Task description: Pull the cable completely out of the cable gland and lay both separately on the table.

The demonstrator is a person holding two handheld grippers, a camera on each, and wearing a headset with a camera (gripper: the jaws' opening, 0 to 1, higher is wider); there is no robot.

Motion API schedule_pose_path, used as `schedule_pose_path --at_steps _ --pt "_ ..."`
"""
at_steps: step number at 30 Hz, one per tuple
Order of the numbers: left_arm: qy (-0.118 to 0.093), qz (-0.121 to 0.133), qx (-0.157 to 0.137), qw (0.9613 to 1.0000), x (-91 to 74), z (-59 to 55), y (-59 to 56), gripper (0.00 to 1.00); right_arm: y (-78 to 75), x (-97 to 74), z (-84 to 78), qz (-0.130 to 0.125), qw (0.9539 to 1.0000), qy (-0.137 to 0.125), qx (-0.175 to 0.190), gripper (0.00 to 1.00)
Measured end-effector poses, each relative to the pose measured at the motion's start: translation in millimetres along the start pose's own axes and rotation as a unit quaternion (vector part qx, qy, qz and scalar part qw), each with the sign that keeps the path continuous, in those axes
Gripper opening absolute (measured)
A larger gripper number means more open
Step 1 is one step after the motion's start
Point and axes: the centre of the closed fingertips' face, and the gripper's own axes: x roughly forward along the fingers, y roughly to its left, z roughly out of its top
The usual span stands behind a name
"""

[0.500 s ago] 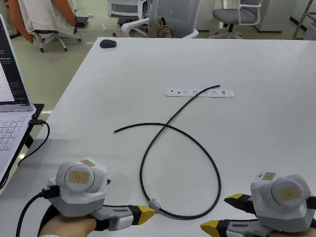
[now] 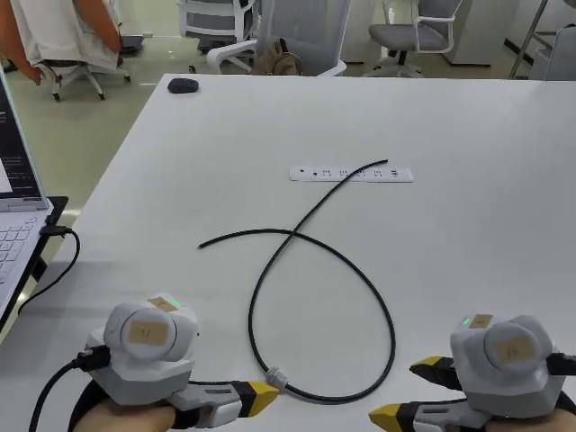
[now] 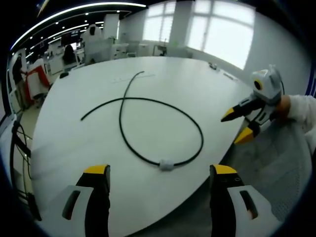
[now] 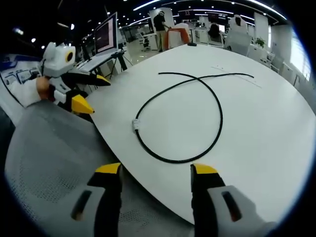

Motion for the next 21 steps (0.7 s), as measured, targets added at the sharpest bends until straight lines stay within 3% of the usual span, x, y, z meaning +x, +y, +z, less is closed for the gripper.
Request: schedule_pose_path --at_steps 21 --pt "0.007 0.002 -0.003 1.0000 0.8 -3.3 1.1 0.84 -2.9 0.3 -2.5 -0.004 1.0000 0.004 0.004 0.57"
